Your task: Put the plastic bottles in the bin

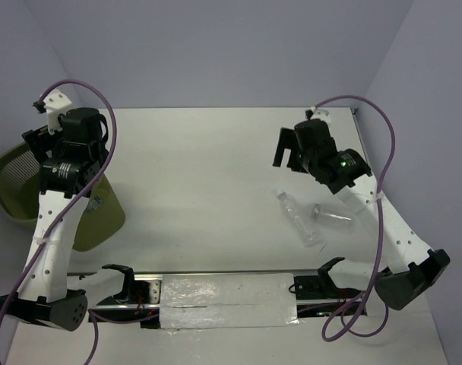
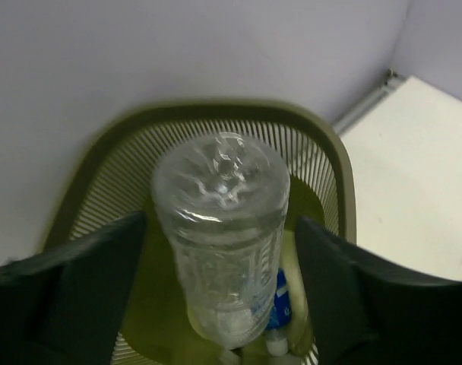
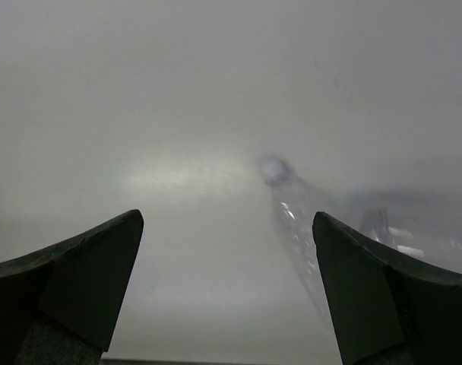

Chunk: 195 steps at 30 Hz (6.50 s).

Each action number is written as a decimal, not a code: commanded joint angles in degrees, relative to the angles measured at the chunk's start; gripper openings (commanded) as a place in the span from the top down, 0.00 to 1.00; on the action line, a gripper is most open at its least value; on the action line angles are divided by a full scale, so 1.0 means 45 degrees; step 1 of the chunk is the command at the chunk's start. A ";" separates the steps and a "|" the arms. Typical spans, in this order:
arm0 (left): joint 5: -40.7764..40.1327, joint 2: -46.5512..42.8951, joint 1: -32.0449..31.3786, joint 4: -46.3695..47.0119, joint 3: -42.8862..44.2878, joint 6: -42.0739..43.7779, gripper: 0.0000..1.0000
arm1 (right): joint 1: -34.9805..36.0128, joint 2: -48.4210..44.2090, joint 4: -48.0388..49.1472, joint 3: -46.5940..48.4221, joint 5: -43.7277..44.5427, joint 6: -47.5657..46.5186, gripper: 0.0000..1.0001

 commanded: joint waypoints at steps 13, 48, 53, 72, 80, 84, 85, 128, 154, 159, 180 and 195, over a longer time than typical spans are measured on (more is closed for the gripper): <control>0.3875 0.1345 0.0217 -0.0745 0.4080 -0.1010 0.00 | -0.3210 -0.2448 0.1847 -0.8558 -0.2316 0.1806 0.00; 1.0890 0.2965 0.0159 -0.1643 0.6152 -0.2885 0.01 | -0.1491 -0.0452 0.3918 -0.9226 -0.3446 0.1262 0.44; 1.5594 0.3650 0.0139 -0.1236 0.6214 -0.4094 0.01 | -0.0965 -0.1978 0.4581 -0.6888 -0.5689 0.0382 0.43; 2.0564 0.5213 -0.3277 0.3887 0.2441 -0.8571 0.03 | 0.0305 -0.0691 0.4347 -0.2525 -0.8155 0.0009 0.41; 2.0094 0.6092 -0.3806 0.3629 0.2833 -0.8354 0.04 | 0.0696 -0.0417 0.4445 -0.2368 -0.8702 -0.0010 0.41; 2.0172 0.6385 -0.3865 0.3786 0.2852 -0.8393 0.09 | 0.0891 -0.0300 0.4425 -0.2368 -0.8760 -0.0068 0.41; 2.0172 0.6482 -0.3884 0.3786 0.2872 -0.8374 0.12 | 0.0930 -0.0281 0.4425 -0.2426 -0.8722 -0.0049 0.40; -0.2675 0.1387 -0.4236 0.4660 0.6098 0.5738 1.00 | 0.0931 -0.2527 0.1475 -0.0610 0.1378 -0.0695 0.00; 0.1281 0.0488 -0.0096 -0.0942 0.2836 -0.0717 0.84 | 0.0775 -0.2937 0.1242 -0.1743 0.1024 -0.0089 0.00; 0.1870 0.0583 -0.0056 -0.0862 0.2890 -0.0776 0.02 | 0.0521 -0.2859 0.0598 -0.2425 0.1140 0.1020 0.00; 0.8901 0.2948 -0.1560 -0.1038 0.5823 -0.1791 0.01 | -0.6452 -0.5591 -0.1142 -0.8323 -0.1497 0.8719 0.00; 0.9839 0.3202 -0.1736 -0.0492 0.5198 -0.1420 0.01 | -1.0006 -0.4346 0.1514 -1.0434 -0.2667 0.9111 0.00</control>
